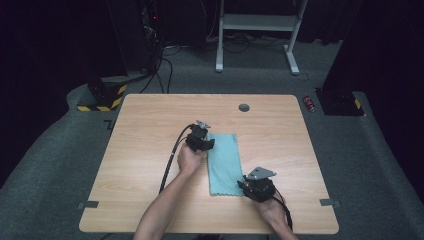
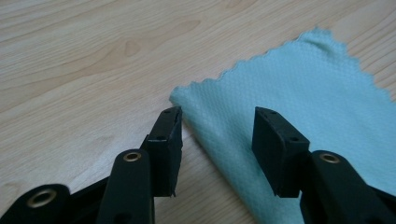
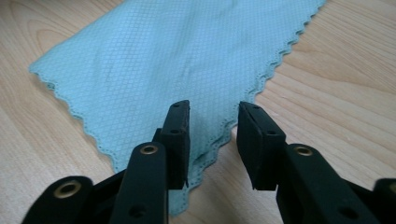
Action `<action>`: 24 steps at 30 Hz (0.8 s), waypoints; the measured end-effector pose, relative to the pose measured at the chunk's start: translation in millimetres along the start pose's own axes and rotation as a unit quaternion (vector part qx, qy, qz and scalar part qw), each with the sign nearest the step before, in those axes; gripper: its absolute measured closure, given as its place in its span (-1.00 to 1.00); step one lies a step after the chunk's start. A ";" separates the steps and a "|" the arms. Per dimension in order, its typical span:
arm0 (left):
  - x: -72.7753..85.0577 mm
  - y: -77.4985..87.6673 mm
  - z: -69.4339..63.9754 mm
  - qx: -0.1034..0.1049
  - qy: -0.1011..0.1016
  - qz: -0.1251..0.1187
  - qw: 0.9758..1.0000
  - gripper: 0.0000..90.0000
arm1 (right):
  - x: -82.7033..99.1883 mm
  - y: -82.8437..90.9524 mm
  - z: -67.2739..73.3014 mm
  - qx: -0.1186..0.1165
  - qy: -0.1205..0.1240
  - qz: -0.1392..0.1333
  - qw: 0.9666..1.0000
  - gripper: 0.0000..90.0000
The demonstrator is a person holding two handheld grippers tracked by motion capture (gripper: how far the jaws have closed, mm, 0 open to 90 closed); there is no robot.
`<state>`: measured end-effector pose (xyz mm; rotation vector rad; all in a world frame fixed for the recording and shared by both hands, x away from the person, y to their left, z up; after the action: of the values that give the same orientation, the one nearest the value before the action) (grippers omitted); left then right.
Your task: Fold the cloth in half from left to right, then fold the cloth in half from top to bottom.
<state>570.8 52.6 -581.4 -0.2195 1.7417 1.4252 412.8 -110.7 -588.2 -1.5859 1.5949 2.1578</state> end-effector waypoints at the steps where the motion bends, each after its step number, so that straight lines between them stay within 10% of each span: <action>1: 0.9 -0.5 0.8 -0.005 -0.003 0.002 1.000 0.18 | 0.4 0.5 -1.3 0.001 -0.002 0.002 1.000 0.39; 12: 5.4 -0.3 8.4 -0.024 -0.021 0.005 0.999 0.14 | 3.7 4.6 -9.5 0.003 -0.004 0.009 1.000 0.33; 24: 12.6 13.9 16.7 -0.002 0.016 -0.007 1.000 0.07 | 2.9 5.0 -11.0 -0.012 -0.014 0.004 1.000 0.42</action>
<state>562.7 76.3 -579.9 -0.2587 1.7605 1.4214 416.3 -122.5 -586.3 -1.5503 1.5760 2.2018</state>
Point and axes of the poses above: each handheld gripper's, and its own axes: y roughly backward along the jaws, x roughly out of its underside, z roughly to its left, the point moved 10 cm from there along -y, roughly forward along the jaws, and after that the axes turned 1 degree about -y, right-handed, at the moved point
